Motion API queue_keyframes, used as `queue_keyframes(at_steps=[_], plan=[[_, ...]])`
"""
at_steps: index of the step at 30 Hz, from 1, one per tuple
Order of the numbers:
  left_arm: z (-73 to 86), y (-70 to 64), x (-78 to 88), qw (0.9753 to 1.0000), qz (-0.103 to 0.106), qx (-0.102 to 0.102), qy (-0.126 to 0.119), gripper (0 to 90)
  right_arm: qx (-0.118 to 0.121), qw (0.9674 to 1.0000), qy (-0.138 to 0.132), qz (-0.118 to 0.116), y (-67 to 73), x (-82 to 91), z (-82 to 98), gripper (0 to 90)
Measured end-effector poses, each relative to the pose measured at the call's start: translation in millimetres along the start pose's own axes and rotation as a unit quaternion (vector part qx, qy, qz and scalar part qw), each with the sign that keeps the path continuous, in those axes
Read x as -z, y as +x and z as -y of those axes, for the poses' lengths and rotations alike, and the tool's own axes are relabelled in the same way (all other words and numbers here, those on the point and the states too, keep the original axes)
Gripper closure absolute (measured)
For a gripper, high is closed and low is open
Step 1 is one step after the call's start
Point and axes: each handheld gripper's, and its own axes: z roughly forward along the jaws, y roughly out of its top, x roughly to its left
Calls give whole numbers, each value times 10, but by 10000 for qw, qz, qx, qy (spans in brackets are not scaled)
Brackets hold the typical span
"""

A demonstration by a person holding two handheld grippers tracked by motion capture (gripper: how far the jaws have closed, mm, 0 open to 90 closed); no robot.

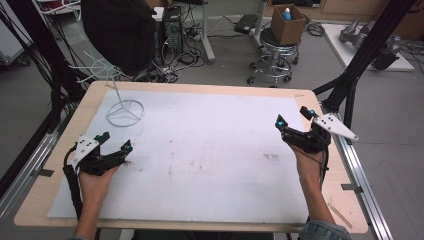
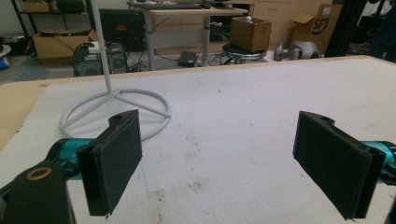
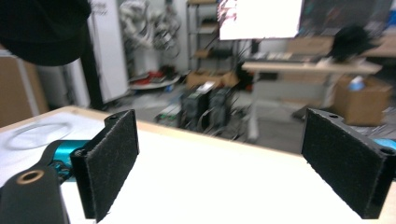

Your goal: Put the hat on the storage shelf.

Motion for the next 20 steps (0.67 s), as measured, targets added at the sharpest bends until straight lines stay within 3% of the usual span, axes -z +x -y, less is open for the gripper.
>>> queue_keyframes(at_steps=[1,2,6,9,11,13,15,17,20], plan=[[1,-2,-1,10000,8,-3,3,158,54,9999,-28,83,10,25,43,111],[2,-3,-4,10000,16,-17,6,158,74,9998,150,78,7,26,61,111],[10,-4,-9,10000,6,3,29,158,-45,9988,487,-58,1,30,99,110],[8,1,-3,10000,2,-4,15,158,68,9998,139,81,34,82,187,111],[10,3,-5,10000,5,-5,23,158,12,9990,438,57,22,78,245,111],[13,1,-8,10000,5,10,28,158,39,9995,288,117,20,113,347,111],[15,-1,-10,10000,-3,10,22,158,-11,9985,537,128,2,124,395,111],[14,-2,-9,10000,-5,-1,35,158,-8,9993,317,183,-10,166,462,111],[15,-6,-10,10000,6,-22,53,158,-26,9991,371,205,-43,187,485,111]])
